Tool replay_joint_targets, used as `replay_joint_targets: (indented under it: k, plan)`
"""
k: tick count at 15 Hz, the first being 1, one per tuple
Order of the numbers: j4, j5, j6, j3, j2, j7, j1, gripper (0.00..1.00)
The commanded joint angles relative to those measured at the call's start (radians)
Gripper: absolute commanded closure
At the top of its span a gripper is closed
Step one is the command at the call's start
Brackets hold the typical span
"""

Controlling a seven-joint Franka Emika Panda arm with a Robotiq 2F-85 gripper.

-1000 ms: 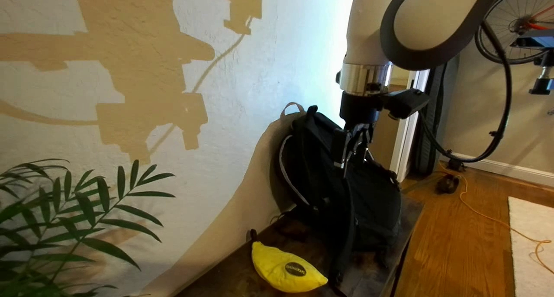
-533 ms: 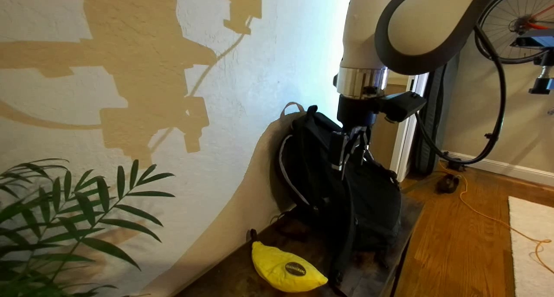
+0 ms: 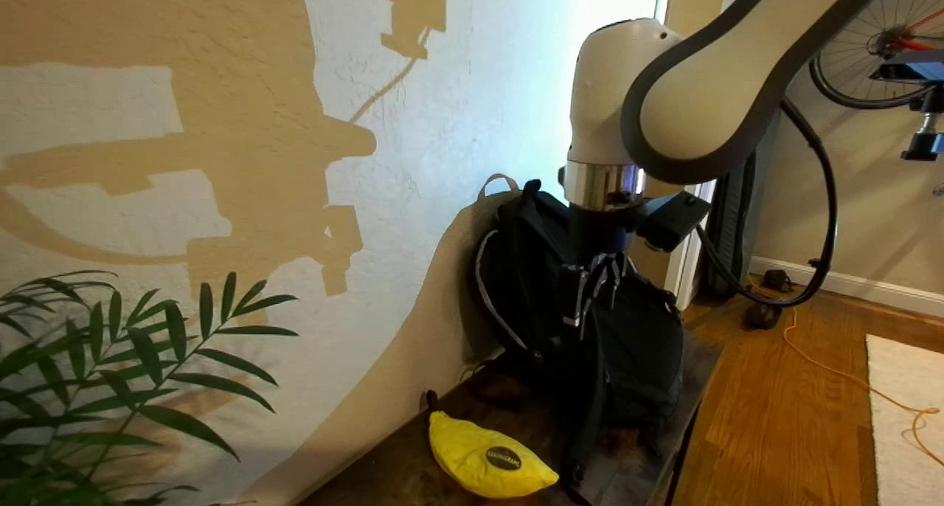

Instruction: Put the yellow thing in the bag

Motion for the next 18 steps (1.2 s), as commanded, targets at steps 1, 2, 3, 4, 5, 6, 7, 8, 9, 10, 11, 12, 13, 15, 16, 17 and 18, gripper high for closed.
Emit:
replay_joint_targets:
  k: [1,2,3,4,5,6,7,8,9,10,11,12,13,15,16,17,18]
  plan:
    - [0.064,-0.013,0.041,-0.010,0.098,-0.009,0.017,0.00]
    - [0.088,-0.008,0.040,-0.006,0.127,-0.017,0.018,0.00]
    - [0.109,-0.006,0.041,-0.004,0.151,-0.022,0.019,0.00]
    - [0.132,-0.004,0.042,-0.001,0.177,-0.028,0.022,0.00]
    - [0.152,0.001,0.045,0.002,0.198,-0.033,0.022,0.00]
    - [0.177,0.007,0.049,0.007,0.226,-0.033,0.025,0.00]
    - [0.200,0.007,0.048,0.010,0.248,-0.034,0.028,0.00]
    - [0.226,0.012,0.048,0.017,0.274,-0.038,0.029,0.00]
    - [0.250,0.013,0.046,0.020,0.295,-0.039,0.031,0.00]
    - [0.277,0.013,0.043,0.023,0.319,-0.042,0.035,0.00]
    - [0.300,0.015,0.040,0.028,0.340,-0.048,0.036,0.00]
    - [0.329,0.019,0.034,0.036,0.365,-0.057,0.034,0.00]
    - [0.350,0.019,0.031,0.039,0.382,-0.061,0.036,0.00]
    - [0.397,0.025,0.023,0.052,0.424,-0.073,0.033,0.00]
    - [0.418,0.028,0.018,0.059,0.444,-0.080,0.032,0.00]
    - [0.437,0.030,0.016,0.063,0.462,-0.086,0.032,0.00]
    - [0.454,0.032,0.013,0.067,0.479,-0.092,0.032,0.00]
